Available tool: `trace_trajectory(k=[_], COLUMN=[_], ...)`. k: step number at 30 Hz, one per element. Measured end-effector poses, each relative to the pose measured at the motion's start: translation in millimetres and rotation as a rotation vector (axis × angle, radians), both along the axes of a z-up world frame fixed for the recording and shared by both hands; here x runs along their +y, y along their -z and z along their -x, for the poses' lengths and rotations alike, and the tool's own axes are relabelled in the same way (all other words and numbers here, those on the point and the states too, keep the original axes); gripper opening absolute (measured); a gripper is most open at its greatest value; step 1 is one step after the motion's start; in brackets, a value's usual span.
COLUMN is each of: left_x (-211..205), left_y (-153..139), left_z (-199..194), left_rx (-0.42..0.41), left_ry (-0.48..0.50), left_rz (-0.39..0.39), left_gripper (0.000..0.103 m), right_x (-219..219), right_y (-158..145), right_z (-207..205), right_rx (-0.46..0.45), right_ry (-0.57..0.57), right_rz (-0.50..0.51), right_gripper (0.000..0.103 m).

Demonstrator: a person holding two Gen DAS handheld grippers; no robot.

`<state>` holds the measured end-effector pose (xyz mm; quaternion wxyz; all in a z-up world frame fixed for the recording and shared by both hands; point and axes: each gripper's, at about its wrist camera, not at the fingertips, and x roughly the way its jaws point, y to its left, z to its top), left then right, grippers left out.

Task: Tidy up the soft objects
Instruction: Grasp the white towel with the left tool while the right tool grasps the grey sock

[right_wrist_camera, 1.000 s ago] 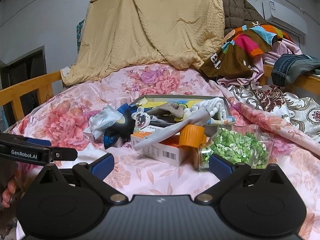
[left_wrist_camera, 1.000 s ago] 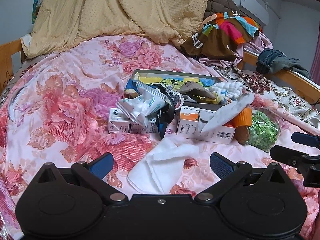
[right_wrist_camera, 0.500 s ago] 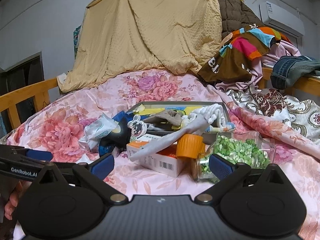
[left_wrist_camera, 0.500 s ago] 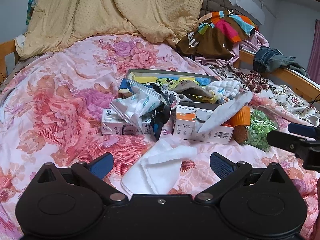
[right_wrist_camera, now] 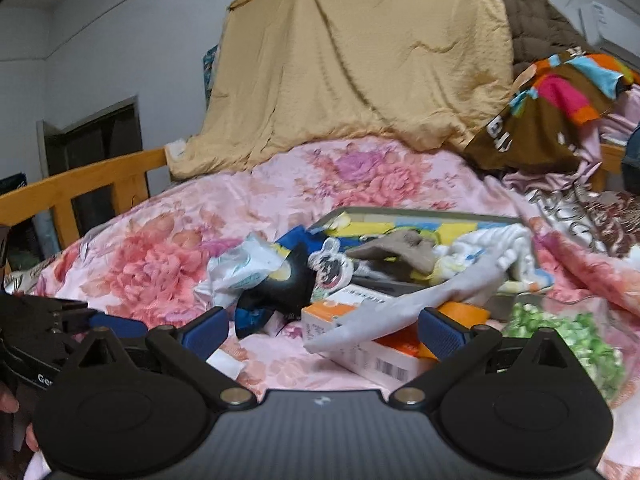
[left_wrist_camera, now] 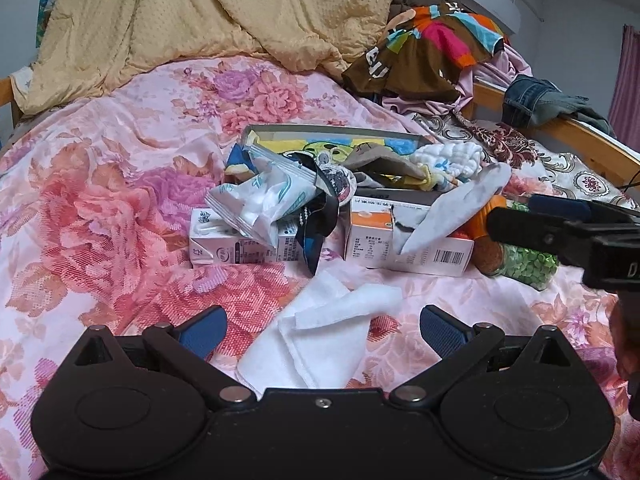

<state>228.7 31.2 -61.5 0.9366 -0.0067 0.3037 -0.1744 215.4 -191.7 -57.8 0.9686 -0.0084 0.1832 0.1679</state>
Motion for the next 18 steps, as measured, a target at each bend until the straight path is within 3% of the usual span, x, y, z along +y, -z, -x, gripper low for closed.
trace_trajectory(k=[18], left_x=[4], left_y=[9], left_z=[-14], left_rx=[0.019], left_ry=[0.014], left_rz=[0.054], left_gripper=[0.099], right_x=[-13], right_y=[15], right_z=[-34], right_rx=[0.122], right_ry=[0.05], right_rz=[-0.165], right_gripper=[0.097])
